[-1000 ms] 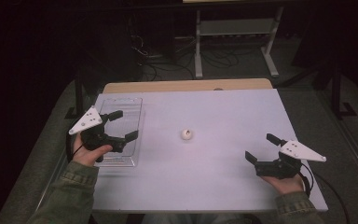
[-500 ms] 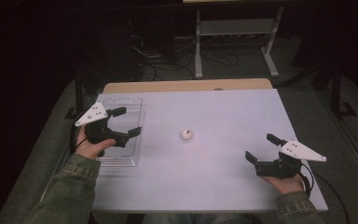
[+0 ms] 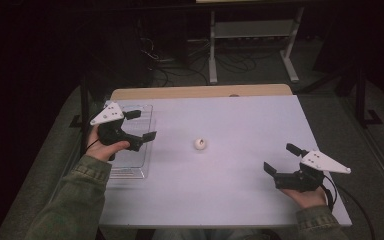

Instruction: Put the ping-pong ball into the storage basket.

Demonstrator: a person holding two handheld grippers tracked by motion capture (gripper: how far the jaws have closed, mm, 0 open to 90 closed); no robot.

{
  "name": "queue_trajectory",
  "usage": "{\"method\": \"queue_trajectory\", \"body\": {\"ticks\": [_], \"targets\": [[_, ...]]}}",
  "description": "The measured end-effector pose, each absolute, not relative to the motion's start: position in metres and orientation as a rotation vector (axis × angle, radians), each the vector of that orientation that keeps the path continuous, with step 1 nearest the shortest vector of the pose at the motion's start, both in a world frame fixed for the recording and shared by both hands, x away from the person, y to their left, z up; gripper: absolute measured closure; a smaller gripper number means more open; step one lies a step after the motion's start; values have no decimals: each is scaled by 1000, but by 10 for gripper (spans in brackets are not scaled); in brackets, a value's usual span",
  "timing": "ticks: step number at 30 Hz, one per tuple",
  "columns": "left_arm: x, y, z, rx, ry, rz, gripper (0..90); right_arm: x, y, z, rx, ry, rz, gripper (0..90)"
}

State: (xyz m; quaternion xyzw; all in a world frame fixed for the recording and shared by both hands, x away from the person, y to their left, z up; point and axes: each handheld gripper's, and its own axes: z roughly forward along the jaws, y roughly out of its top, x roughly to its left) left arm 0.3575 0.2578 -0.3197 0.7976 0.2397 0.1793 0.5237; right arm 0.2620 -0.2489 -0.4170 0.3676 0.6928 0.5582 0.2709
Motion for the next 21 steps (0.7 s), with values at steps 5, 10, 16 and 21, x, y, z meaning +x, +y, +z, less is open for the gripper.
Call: {"method": "queue_trajectory", "body": {"ticks": [5, 10, 16, 21], "targets": [[363, 250, -319, 1939, 557, 412, 52, 262, -249, -417, 988, 1870, 1502, 0], [368, 245, -318, 1946, 551, 413, 54, 262, -249, -417, 988, 1864, 1502, 0], [380, 234, -316, 1989, 533, 409, 61, 262, -249, -417, 988, 1863, 1504, 0], [384, 229, -316, 2015, 521, 418, 63, 261, -249, -417, 989, 1863, 1507, 0]]}}
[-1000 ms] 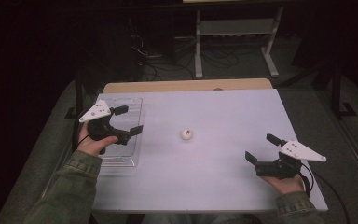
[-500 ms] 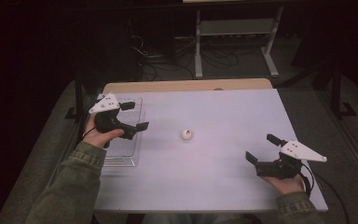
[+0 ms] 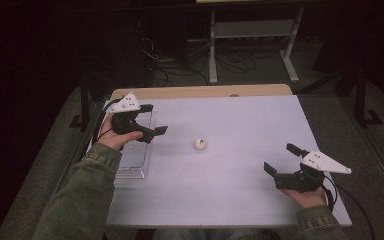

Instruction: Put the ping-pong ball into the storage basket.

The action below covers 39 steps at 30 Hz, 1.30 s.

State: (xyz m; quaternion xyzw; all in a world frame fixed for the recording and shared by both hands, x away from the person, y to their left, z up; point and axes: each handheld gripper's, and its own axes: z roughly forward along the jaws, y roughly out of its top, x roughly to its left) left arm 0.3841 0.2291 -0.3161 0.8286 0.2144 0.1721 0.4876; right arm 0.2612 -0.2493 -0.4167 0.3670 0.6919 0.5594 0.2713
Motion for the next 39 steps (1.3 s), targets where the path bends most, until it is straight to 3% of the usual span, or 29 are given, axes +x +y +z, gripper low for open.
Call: {"method": "queue_trajectory", "body": {"ticks": [39], "targets": [[417, 165, -331, 2272, 414, 343, 97, 260, -250, -417, 987, 1863, 1513, 0]]}}
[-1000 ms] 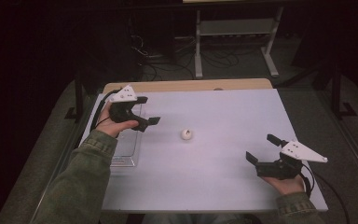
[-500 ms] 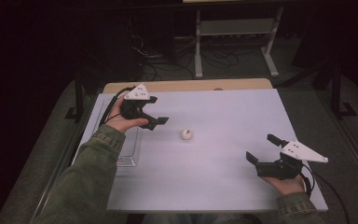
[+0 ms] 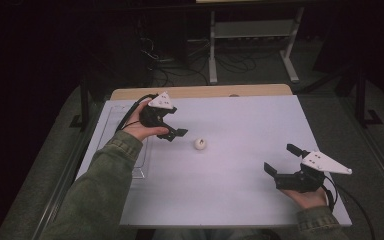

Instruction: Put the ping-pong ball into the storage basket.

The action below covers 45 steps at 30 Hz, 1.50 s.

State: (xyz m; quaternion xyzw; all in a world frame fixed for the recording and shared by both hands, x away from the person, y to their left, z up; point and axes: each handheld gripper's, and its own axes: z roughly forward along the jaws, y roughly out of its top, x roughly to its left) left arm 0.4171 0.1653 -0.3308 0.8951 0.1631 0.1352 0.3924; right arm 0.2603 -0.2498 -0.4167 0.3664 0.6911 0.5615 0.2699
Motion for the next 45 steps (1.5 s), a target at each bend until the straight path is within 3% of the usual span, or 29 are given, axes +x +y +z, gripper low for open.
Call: {"method": "queue_trajectory", "body": {"ticks": [45], "targets": [[432, 115, -379, 2522, 309, 228, 135, 259, -248, -416, 979, 1876, 1528, 0]]}}
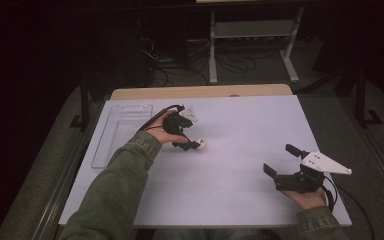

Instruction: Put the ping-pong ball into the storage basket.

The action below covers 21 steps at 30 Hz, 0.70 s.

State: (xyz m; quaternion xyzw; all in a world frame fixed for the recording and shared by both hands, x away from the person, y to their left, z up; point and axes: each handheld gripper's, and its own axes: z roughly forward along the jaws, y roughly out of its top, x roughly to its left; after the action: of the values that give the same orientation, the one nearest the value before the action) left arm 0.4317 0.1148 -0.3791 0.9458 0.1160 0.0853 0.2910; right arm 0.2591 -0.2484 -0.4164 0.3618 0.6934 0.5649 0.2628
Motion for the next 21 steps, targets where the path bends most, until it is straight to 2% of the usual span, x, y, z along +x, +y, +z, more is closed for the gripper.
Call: {"method": "queue_trajectory", "body": {"ticks": [21], "targets": [[436, 105, -393, 2584, 291, 185, 143, 259, -247, -418, 973, 1893, 1524, 0]]}}
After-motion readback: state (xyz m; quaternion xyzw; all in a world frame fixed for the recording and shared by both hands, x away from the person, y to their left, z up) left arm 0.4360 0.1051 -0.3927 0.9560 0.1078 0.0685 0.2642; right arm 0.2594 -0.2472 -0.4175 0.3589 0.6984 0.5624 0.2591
